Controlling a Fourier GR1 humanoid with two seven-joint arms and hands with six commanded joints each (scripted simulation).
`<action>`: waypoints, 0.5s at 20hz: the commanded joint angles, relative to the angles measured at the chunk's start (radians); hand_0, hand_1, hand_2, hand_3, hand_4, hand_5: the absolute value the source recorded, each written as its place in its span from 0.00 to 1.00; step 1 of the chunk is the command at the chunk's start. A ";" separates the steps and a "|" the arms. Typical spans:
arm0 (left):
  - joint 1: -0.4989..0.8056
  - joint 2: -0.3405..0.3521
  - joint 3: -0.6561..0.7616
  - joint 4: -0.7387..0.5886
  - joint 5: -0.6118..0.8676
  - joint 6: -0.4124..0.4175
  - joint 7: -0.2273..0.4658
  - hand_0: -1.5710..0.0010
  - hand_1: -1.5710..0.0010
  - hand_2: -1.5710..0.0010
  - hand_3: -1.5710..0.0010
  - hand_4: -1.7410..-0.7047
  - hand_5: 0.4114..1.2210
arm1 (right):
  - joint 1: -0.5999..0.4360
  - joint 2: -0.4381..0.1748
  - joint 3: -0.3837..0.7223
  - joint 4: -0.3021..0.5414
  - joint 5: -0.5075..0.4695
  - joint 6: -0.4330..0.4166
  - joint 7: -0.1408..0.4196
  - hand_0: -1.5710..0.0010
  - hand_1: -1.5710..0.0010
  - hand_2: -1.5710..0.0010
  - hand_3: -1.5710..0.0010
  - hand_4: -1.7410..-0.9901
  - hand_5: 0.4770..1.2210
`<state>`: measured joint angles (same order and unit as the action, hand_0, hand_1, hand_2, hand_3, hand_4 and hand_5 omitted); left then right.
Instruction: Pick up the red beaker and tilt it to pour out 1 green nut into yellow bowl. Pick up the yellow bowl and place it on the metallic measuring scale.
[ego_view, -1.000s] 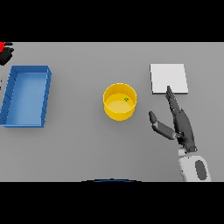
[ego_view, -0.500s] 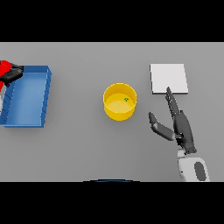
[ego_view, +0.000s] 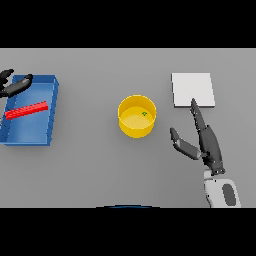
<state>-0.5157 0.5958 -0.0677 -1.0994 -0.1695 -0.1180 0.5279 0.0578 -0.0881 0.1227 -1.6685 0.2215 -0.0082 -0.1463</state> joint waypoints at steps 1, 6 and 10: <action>-0.007 -0.003 -0.004 0.001 -0.005 0.005 -0.003 0.92 0.93 0.93 0.93 0.91 0.27 | -0.001 0.005 0.003 0.012 0.007 -0.005 -0.002 1.00 1.00 1.00 1.00 0.78 0.25; -0.001 -0.025 0.022 -0.025 0.022 0.046 -0.081 0.97 0.98 0.98 0.98 0.92 0.29 | -0.047 -0.040 0.037 0.000 0.083 0.009 0.063 1.00 1.00 1.00 1.00 0.87 0.23; 0.016 -0.046 0.025 -0.057 0.038 0.058 -0.093 0.99 0.99 0.99 0.99 0.91 0.31 | -0.154 -0.169 0.107 0.041 0.221 0.093 0.088 1.00 1.00 1.00 1.00 0.82 0.23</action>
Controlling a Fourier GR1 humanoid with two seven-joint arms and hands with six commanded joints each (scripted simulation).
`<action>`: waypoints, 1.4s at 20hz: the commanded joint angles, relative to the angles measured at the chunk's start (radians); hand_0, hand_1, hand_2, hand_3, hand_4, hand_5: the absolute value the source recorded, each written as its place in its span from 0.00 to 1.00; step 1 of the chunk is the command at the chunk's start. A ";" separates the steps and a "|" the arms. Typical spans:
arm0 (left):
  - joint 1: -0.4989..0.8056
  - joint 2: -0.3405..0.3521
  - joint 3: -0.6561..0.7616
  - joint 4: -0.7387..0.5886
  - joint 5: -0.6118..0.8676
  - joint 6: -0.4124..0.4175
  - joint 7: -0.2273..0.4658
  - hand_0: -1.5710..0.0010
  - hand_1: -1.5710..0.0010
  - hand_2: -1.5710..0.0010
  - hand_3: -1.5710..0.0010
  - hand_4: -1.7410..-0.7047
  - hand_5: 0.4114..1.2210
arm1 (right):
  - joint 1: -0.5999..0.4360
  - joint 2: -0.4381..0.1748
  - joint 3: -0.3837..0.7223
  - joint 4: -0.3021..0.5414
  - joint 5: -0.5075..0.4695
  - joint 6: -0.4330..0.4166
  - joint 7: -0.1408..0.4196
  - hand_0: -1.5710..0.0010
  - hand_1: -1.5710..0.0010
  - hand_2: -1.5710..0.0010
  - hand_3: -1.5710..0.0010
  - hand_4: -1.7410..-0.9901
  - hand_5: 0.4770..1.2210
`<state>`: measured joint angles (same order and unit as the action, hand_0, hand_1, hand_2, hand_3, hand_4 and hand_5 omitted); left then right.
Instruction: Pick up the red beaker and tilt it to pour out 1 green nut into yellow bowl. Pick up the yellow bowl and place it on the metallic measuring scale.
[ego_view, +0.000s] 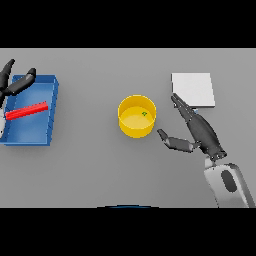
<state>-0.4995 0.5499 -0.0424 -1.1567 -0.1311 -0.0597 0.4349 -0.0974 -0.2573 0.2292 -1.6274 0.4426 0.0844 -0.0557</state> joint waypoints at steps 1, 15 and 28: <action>-0.004 -0.001 -0.001 0.002 0.000 -0.003 0.008 0.99 0.99 0.99 0.99 0.91 0.32 | -0.035 -0.013 0.025 0.012 0.039 0.014 0.024 1.00 1.00 1.00 1.00 0.82 0.22; 0.016 0.006 0.007 -0.007 0.015 -0.023 0.006 1.00 1.00 1.00 1.00 0.90 0.35 | -0.416 -0.147 0.334 0.283 0.368 0.218 -0.165 1.00 1.00 1.00 1.00 0.78 0.22; 0.011 0.015 0.004 -0.003 0.006 -0.032 -0.003 1.00 1.00 1.00 1.00 0.91 0.36 | -0.609 -0.078 0.460 0.536 0.441 0.344 -0.193 1.00 1.00 1.00 0.99 0.74 0.28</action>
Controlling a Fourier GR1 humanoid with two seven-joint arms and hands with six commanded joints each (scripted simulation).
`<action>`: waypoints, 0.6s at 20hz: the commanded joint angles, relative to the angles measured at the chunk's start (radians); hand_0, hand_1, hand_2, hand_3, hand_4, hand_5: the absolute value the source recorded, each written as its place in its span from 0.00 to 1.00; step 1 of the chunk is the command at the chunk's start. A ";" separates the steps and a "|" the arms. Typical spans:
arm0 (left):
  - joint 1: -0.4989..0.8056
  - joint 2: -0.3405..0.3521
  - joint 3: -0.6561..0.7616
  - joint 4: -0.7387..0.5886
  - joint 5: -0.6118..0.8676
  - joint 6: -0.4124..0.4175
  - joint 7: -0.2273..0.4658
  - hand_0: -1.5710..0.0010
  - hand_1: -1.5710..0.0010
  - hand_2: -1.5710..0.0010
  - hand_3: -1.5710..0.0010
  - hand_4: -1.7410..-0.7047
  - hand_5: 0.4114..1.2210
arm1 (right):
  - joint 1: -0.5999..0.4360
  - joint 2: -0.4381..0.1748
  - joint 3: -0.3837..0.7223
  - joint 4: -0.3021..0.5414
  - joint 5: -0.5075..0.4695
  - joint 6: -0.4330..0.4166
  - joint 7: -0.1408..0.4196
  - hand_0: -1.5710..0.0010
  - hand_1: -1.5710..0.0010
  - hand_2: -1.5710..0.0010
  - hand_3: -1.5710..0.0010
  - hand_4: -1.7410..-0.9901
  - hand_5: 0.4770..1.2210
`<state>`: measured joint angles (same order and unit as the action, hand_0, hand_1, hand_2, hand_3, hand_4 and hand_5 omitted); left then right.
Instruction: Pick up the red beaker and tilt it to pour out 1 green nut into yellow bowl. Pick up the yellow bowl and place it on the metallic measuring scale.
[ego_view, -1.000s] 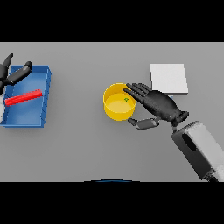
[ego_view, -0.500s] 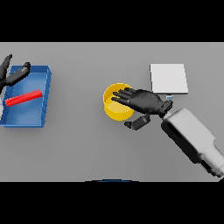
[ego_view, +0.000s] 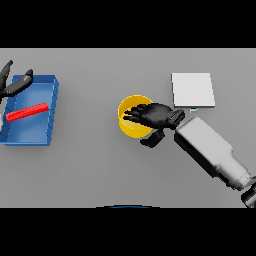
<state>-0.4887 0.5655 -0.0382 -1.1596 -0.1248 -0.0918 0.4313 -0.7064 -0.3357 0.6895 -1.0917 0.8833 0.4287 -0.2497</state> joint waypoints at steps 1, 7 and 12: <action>0.004 0.006 0.000 -0.004 -0.002 -0.002 0.008 1.00 1.00 1.00 1.00 0.92 0.37 | -0.003 0.008 0.001 0.011 0.001 0.006 0.014 1.00 1.00 1.00 0.99 0.74 0.29; 0.004 0.002 -0.006 0.001 -0.007 -0.002 -0.010 1.00 1.00 1.00 1.00 0.92 0.37 | -0.005 0.019 0.007 0.036 0.008 -0.015 -0.002 0.71 0.74 0.78 0.79 0.50 0.65; 0.010 0.006 0.000 0.002 -0.002 -0.004 -0.017 1.00 1.00 1.00 1.00 0.92 0.37 | -0.015 0.014 0.003 0.029 -0.012 0.014 -0.036 0.23 0.24 0.28 0.38 0.17 0.88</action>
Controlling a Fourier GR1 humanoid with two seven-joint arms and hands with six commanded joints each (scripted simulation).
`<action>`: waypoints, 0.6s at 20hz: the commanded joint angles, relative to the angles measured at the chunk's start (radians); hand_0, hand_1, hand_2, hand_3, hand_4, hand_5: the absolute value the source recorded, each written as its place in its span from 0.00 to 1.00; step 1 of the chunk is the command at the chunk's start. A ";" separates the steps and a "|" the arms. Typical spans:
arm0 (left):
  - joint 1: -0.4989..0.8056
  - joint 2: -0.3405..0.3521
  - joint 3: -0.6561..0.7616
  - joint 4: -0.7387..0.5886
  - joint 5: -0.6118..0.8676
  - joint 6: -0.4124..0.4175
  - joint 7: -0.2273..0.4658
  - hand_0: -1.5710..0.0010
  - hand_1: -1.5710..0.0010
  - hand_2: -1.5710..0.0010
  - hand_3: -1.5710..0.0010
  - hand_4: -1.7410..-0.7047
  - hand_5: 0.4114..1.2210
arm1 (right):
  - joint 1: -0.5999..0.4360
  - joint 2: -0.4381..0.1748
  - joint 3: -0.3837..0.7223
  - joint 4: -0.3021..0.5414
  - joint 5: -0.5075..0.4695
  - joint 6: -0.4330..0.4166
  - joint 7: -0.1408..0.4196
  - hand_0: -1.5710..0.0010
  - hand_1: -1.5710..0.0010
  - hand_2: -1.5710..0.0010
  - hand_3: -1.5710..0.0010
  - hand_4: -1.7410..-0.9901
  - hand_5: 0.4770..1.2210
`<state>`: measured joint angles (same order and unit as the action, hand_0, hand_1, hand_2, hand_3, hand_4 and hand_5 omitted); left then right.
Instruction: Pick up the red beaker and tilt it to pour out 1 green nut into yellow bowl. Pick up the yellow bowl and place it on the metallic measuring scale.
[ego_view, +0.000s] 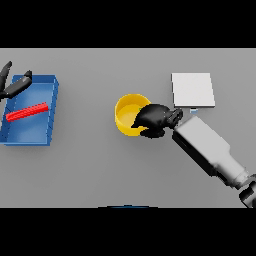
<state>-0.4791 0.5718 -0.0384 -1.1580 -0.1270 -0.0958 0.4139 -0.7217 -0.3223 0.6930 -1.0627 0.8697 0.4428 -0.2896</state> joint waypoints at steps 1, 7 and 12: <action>-0.003 0.000 0.000 0.008 -0.001 -0.002 -0.003 1.00 1.00 1.00 1.00 0.92 0.37 | 0.002 -0.002 -0.003 -0.001 -0.006 0.009 0.004 0.19 0.19 0.24 0.35 0.14 0.91; -0.014 -0.004 0.000 -0.008 0.011 -0.009 0.013 1.00 1.00 1.00 1.00 0.92 0.36 | 0.000 -0.023 -0.010 -0.049 -0.027 0.045 0.030 0.05 0.05 0.13 0.24 0.04 0.98; -0.011 0.008 -0.003 -0.004 -0.001 -0.011 0.012 1.00 1.00 1.00 1.00 0.94 0.37 | -0.012 -0.073 -0.049 -0.145 -0.064 0.121 0.089 0.02 0.02 0.07 0.26 0.01 0.99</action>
<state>-0.4899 0.5801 -0.0416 -1.1624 -0.1277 -0.1070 0.4238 -0.7339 -0.3959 0.6437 -1.2076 0.8050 0.5639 -0.2015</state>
